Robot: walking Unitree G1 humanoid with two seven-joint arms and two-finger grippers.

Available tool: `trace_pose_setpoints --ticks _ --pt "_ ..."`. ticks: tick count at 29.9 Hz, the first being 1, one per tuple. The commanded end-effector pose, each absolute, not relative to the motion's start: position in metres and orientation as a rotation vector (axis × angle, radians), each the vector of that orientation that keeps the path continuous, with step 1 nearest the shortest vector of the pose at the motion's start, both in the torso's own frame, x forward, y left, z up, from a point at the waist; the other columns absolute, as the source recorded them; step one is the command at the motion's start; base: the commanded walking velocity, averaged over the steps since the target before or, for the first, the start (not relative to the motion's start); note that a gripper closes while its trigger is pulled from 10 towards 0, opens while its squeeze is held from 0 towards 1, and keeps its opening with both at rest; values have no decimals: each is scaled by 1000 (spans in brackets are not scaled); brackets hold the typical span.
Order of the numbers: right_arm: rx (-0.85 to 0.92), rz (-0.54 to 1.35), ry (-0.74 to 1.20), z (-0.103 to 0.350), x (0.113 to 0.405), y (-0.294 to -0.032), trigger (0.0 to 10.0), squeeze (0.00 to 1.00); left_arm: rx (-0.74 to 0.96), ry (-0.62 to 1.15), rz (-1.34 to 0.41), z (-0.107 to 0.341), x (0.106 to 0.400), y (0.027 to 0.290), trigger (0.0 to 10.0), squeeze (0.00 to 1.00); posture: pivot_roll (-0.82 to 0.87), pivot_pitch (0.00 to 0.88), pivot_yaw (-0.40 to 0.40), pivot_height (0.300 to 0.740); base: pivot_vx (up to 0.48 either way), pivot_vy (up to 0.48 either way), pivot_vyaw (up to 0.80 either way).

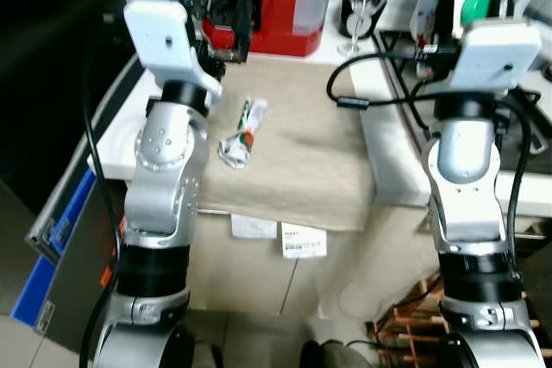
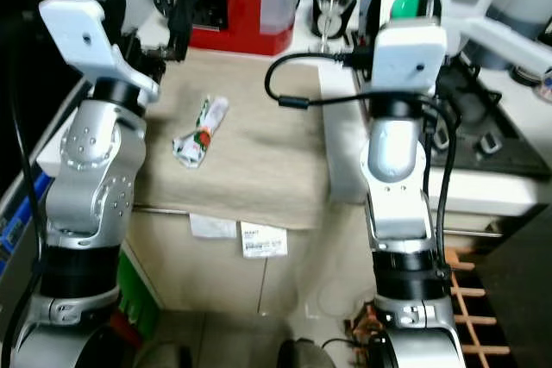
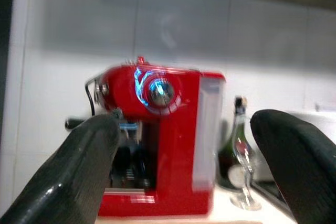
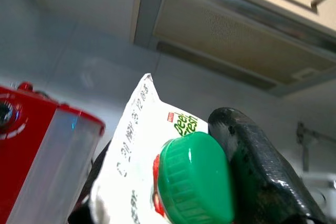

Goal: Restocking fridge

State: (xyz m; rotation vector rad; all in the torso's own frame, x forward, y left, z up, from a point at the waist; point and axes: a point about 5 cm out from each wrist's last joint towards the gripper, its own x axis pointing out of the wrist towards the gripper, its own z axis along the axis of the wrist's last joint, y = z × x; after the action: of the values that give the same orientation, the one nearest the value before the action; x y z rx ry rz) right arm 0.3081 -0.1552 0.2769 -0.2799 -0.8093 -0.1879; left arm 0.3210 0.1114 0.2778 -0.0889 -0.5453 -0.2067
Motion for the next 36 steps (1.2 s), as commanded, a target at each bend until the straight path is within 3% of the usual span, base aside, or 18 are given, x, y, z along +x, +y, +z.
trace_pose_setpoints --ticks 1,20,28,36 --pt "-280 -198 -805 279 308 -157 10000 0 -93 -538 -225 275 321 109 10000 0 -33 0 -20 711 -461 0 0" --pt "-254 -150 -722 264 315 -147 10000 0 -86 -537 -259 273 320 108 10000 0 -21 0 -14 711 -463 0 0" --pt "-258 -147 -703 261 317 -148 10000 0 -48 -519 -275 268 321 105 10000 0 -23 0 -18 711 0 0 0" --pt "-253 -148 -685 257 318 -148 10000 0 -54 -507 -256 266 323 109 10000 0 -21 0 -12 711 0 -472 0"
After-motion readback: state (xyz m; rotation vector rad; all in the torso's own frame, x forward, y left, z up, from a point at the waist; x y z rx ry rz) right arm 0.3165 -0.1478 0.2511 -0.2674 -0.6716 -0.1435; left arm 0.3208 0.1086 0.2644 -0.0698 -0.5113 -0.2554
